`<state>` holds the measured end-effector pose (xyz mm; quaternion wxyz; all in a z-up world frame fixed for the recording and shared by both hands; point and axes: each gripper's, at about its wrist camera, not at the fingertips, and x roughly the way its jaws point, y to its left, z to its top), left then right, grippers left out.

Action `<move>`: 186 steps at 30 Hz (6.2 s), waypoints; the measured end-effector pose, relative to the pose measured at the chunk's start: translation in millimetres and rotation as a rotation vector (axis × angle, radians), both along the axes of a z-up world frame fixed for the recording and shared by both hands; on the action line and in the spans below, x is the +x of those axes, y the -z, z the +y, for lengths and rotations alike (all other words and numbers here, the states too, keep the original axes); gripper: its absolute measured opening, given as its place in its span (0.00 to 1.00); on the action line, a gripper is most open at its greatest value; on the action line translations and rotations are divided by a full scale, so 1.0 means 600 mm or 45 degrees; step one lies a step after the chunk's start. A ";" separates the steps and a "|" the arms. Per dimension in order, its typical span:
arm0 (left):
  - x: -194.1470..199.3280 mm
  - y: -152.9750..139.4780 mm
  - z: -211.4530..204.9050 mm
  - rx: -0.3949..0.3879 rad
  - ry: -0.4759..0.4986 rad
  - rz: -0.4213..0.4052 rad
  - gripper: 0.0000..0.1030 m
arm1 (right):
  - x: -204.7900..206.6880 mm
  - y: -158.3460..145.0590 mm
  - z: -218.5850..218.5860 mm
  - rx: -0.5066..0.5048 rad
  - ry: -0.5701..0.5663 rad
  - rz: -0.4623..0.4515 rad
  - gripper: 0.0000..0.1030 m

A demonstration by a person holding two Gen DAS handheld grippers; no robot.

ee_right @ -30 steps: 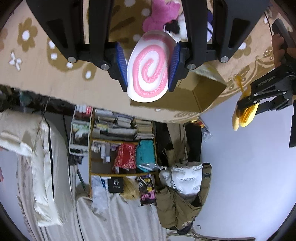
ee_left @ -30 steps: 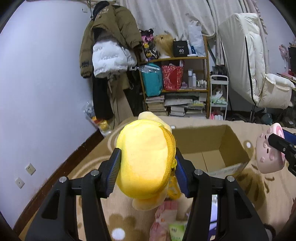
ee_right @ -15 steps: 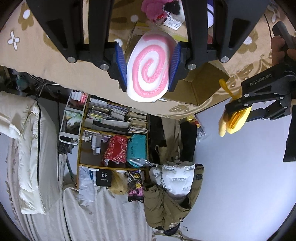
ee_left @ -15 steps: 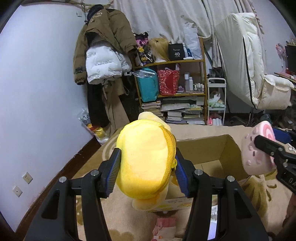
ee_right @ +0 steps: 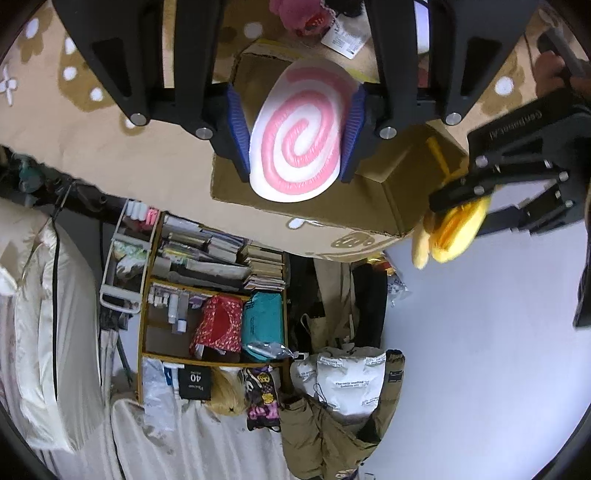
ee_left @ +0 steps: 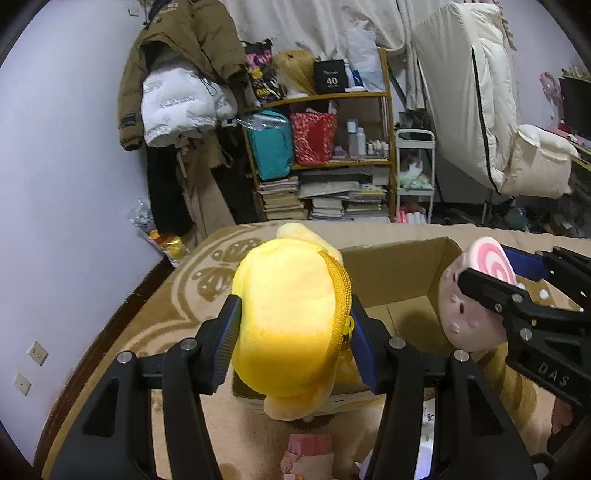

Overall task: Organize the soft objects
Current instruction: 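Carry both plushes over the cardboard box and open both grippers to drop them, then withdraw both open grippers from the box back toward the remaining toys, then grasp the green tissue pack with the left gripper while the right gripper grasps the pink bear, then lift the tissue pack and pink bear and carry both over the box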

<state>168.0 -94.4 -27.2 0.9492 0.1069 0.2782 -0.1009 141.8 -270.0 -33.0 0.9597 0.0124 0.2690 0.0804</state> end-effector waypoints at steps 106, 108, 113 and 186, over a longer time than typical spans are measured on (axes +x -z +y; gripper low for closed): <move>-0.123 0.173 0.040 0.079 -0.076 0.733 0.85 | -0.090 0.217 -0.046 0.126 0.046 0.614 0.98; -0.124 0.175 0.039 0.059 -0.054 0.759 0.73 | -0.089 0.221 -0.039 0.110 0.034 0.621 0.98; -0.128 0.173 0.042 -0.053 -0.009 0.828 0.41 | -0.082 0.238 -0.018 0.034 0.005 0.660 0.90; -0.014 -0.097 0.069 -0.045 -0.046 -0.037 0.32 | -0.044 -0.020 -0.043 0.084 -0.023 0.007 0.51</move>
